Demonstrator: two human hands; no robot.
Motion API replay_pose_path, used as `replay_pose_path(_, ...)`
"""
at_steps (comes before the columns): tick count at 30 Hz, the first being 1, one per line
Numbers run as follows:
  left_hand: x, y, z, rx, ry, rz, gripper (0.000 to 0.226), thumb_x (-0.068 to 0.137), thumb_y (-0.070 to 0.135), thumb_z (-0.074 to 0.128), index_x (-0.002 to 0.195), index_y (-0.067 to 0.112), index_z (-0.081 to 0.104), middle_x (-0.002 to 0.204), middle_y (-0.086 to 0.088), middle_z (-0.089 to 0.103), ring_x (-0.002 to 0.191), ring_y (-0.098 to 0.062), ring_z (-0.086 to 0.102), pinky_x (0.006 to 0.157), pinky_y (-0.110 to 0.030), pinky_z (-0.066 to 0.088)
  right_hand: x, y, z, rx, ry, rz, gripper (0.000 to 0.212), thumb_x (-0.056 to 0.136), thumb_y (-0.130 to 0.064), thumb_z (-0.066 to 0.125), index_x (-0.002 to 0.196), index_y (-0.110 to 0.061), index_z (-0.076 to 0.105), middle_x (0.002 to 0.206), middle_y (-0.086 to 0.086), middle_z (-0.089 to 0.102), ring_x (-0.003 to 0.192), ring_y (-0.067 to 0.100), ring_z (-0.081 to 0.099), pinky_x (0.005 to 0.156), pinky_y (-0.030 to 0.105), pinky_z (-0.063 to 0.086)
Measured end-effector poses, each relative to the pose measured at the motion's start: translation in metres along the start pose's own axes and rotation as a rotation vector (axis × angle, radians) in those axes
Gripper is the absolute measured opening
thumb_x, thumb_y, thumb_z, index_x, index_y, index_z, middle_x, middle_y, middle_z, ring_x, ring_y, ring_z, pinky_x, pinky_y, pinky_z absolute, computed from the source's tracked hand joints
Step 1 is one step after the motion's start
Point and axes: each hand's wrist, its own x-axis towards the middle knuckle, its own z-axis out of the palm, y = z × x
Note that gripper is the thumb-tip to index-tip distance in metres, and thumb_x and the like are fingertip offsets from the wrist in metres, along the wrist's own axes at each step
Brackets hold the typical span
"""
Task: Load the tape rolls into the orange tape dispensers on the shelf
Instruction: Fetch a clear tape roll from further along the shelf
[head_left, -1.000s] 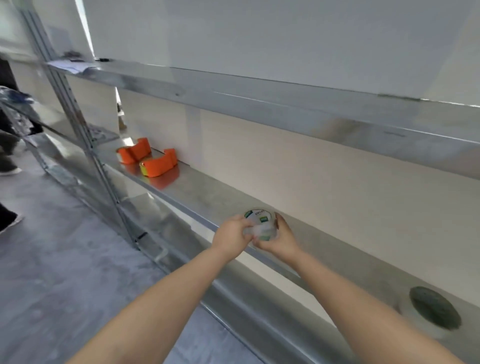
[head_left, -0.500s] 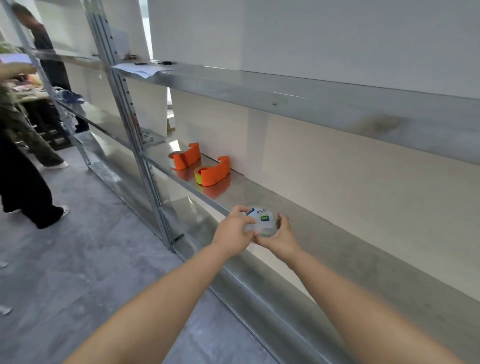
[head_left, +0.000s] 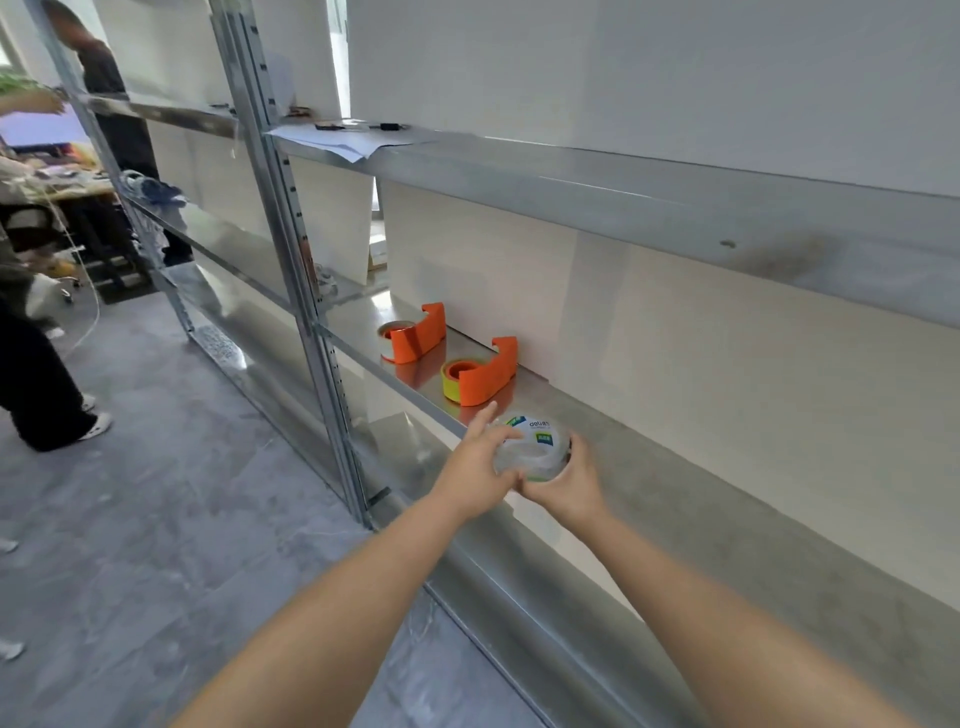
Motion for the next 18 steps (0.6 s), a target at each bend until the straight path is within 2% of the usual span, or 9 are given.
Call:
replay_pose_path(2, 0.022, -0.010, -0.004, -0.145, 0.005, -0.095, 0.090, 0.070, 0.018, 0.077, 0.145, 0.018, 0.029, 0.159, -0.006, 0.015, 0.148, -0.020, 0.016, 0.116, -0.026, 0.015, 0.017, 0.000, 0.015, 0.008, 0.025, 0.005, 0.075, 0.040, -0.032, 0.081, 0.106, -0.022, 0.048, 0.111, 0.005, 0.059, 0.098, 0.018, 0.063, 0.086, 0.039, 0.056)
replay_pose_path(4, 0.048, -0.021, -0.009, -0.227, -0.017, -0.203, 0.116, 0.060, 0.026, 0.083, 0.150, 0.016, 0.010, 0.154, -0.006, 0.029, 0.143, -0.022, 0.028, 0.117, -0.039, 0.028, 0.036, 0.001, 0.026, -0.003, 0.047, 0.003, 0.076, 0.040, -0.034, 0.081, 0.106, -0.019, 0.048, 0.108, 0.005, 0.061, 0.096, 0.019, 0.064, 0.083, 0.038, 0.057)
replay_pose_path(5, 0.060, -0.025, -0.011, -0.223, -0.044, -0.247, 0.120, 0.057, 0.029, 0.084, 0.150, 0.015, 0.009, 0.149, -0.004, 0.036, 0.139, -0.022, 0.035, 0.114, -0.041, 0.033, 0.045, 0.000, 0.030, -0.013, 0.055, 0.009, 0.072, 0.039, -0.032, 0.080, 0.103, -0.017, 0.050, 0.104, 0.005, 0.063, 0.092, 0.019, 0.065, 0.081, 0.038, 0.057)
replay_pose_path(8, 0.094, -0.042, -0.015, -0.187, -0.165, -0.314, 0.103, 0.045, 0.041, 0.083, 0.134, 0.013, 0.040, 0.131, -0.002, 0.056, 0.123, -0.023, 0.054, 0.105, -0.040, 0.044, 0.069, -0.003, 0.035, -0.048, 0.088, 0.046, 0.069, 0.037, -0.034, 0.079, 0.099, -0.018, 0.052, 0.099, 0.004, 0.063, 0.087, 0.018, 0.064, 0.076, 0.036, 0.057)
replay_pose_path(10, 0.116, -0.051, -0.015, -0.125, -0.250, -0.313, 0.084, 0.052, 0.039, 0.082, 0.125, 0.012, 0.050, 0.122, -0.002, 0.062, 0.114, -0.022, 0.059, 0.100, -0.036, 0.048, 0.084, -0.003, 0.038, -0.054, 0.082, 0.070, 0.072, 0.038, -0.036, 0.079, 0.102, -0.017, 0.052, 0.100, 0.003, 0.063, 0.086, 0.015, 0.063, 0.072, 0.028, 0.054)
replay_pose_path(13, 0.146, -0.067, -0.011, -0.069, -0.280, -0.268, 0.088, 0.043, 0.050, 0.077, 0.120, 0.012, 0.056, 0.115, -0.004, 0.067, 0.105, -0.021, 0.064, 0.095, -0.040, 0.053, 0.101, 0.001, 0.043, -0.054, 0.102, 0.130, 0.071, 0.042, -0.031, 0.083, 0.104, -0.016, 0.051, 0.098, -0.002, 0.063, 0.087, 0.012, 0.063, 0.069, 0.018, 0.048)
replay_pose_path(14, 0.152, -0.068, -0.009, -0.064, -0.300, -0.247, 0.086, 0.045, 0.048, 0.077, 0.120, 0.012, 0.056, 0.115, -0.006, 0.067, 0.105, -0.022, 0.065, 0.095, -0.041, 0.053, 0.106, 0.005, 0.044, -0.057, 0.118, 0.142, 0.071, 0.040, -0.032, 0.083, 0.103, -0.017, 0.053, 0.097, -0.002, 0.064, 0.087, 0.011, 0.064, 0.068, 0.017, 0.049)
replay_pose_path(16, 0.157, -0.066, -0.007, -0.034, -0.354, -0.198, 0.074, 0.057, 0.033, 0.082, 0.122, 0.010, 0.055, 0.118, -0.007, 0.066, 0.108, -0.023, 0.063, 0.096, -0.037, 0.051, 0.112, 0.015, 0.046, -0.085, 0.139, 0.175, 0.077, 0.034, -0.039, 0.083, 0.103, -0.021, 0.053, 0.102, 0.001, 0.064, 0.089, 0.011, 0.064, 0.073, 0.022, 0.055)
replay_pose_path(18, 0.162, -0.068, -0.003, -0.016, -0.402, -0.148, 0.071, 0.062, 0.026, 0.082, 0.124, 0.010, 0.053, 0.118, -0.006, 0.065, 0.110, -0.023, 0.062, 0.096, -0.035, 0.051, 0.116, 0.031, 0.050, -0.119, 0.163, 0.215, 0.086, 0.029, -0.043, 0.085, 0.105, -0.024, 0.049, 0.107, 0.004, 0.060, 0.093, 0.012, 0.063, 0.080, 0.030, 0.057)
